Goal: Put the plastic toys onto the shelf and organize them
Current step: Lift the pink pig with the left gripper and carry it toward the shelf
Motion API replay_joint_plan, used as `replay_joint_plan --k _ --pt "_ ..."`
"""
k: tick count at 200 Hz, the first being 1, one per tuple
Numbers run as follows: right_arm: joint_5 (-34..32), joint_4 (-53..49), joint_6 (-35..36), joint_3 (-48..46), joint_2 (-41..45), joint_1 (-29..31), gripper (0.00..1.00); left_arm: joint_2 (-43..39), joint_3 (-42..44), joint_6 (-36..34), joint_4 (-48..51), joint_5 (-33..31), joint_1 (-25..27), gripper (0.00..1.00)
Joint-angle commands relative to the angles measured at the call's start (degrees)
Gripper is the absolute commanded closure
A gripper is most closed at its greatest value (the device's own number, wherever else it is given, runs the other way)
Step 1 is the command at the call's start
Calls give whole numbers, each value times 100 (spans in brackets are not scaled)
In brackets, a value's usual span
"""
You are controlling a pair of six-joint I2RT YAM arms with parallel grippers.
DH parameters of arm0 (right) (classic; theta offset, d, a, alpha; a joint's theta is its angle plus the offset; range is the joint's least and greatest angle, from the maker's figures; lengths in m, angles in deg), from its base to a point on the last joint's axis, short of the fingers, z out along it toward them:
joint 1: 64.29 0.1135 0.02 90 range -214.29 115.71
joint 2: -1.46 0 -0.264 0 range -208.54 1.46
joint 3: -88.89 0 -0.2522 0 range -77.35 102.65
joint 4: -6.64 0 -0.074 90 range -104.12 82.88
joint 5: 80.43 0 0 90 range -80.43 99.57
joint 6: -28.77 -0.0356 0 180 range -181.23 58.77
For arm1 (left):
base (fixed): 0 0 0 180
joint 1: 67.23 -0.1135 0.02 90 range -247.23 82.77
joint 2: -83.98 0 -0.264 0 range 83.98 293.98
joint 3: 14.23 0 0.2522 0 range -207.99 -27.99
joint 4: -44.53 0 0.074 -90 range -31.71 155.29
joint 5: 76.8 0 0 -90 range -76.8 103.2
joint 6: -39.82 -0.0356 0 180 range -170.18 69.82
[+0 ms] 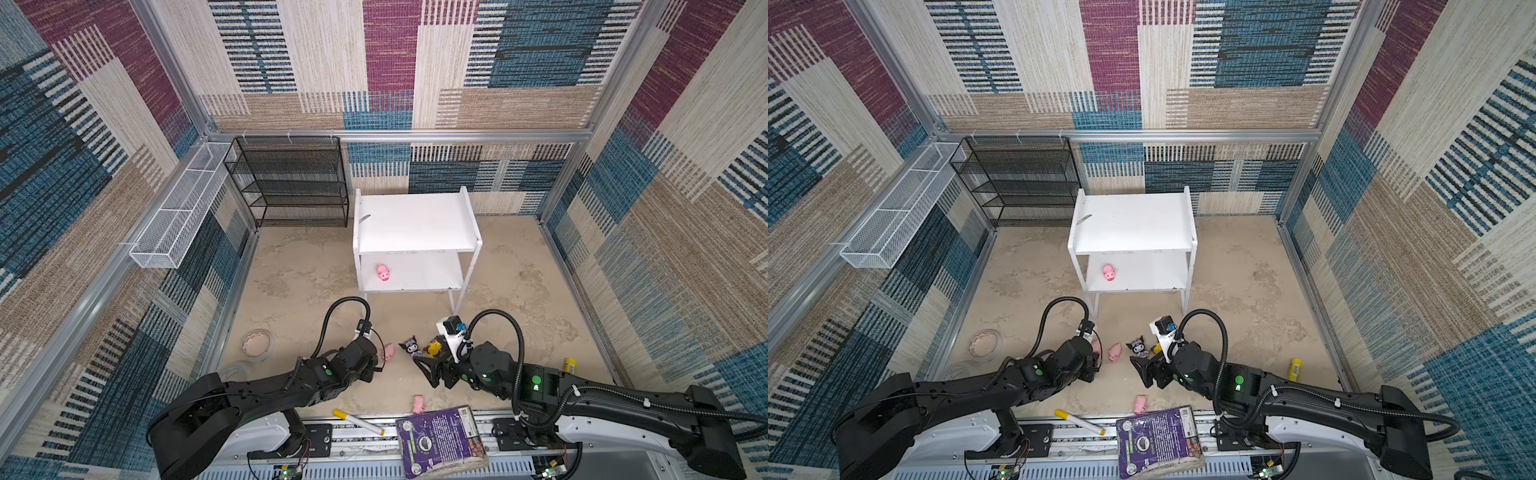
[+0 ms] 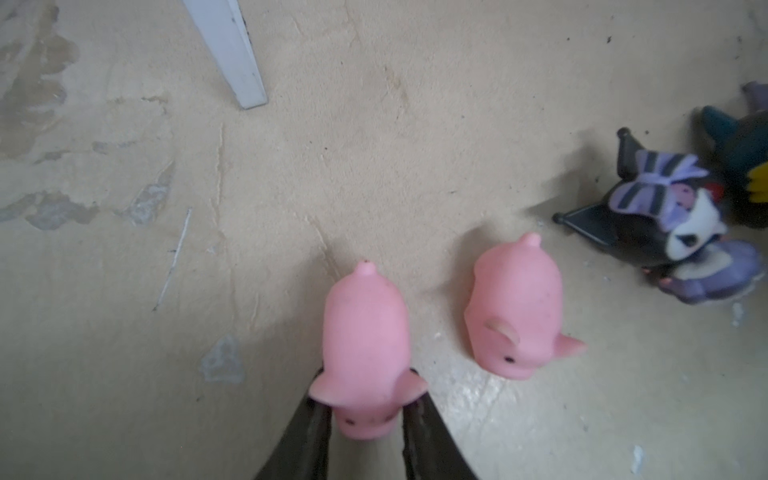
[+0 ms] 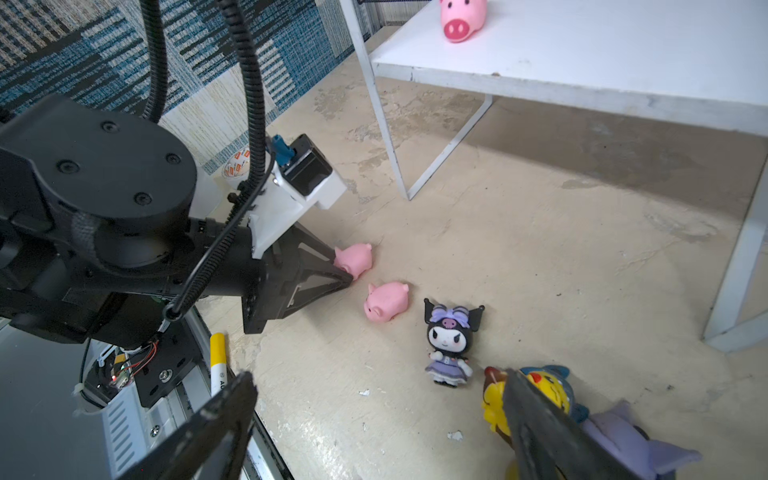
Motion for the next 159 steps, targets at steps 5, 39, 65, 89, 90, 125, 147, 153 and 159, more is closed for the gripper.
replay_joint_plan --k 5,39,65,89,90,125,147,153,159 --pt "-189 -80 35 34 101 0 6 -210 50 -68 51 132 2 71" --pt "-254 -94 30 36 211 1 6 -807 156 33 205 290 56 74" --pt "-320 -87 53 37 262 1 6 -1404 182 93 417 317 219 75" --pt "-373 -74 106 45 287 0 6 -1717 -7 29 642 290 446 74" --pt "-371 -74 108 45 287 0 6 -1719 -23 25 652 287 451 74" --pt "-748 -257 -11 61 380 5 7 -1555 -624 -30 818 182 795 74" --pt "-974 -437 -171 21 578 0 7 -1319 -1034 -33 831 118 924 75" --pt "-993 -473 -193 2 641 0 7 -1270 -1146 -41 810 106 945 75" --pt "-1011 -515 -218 -18 703 7 7 -1212 -1255 -56 805 55 964 75"
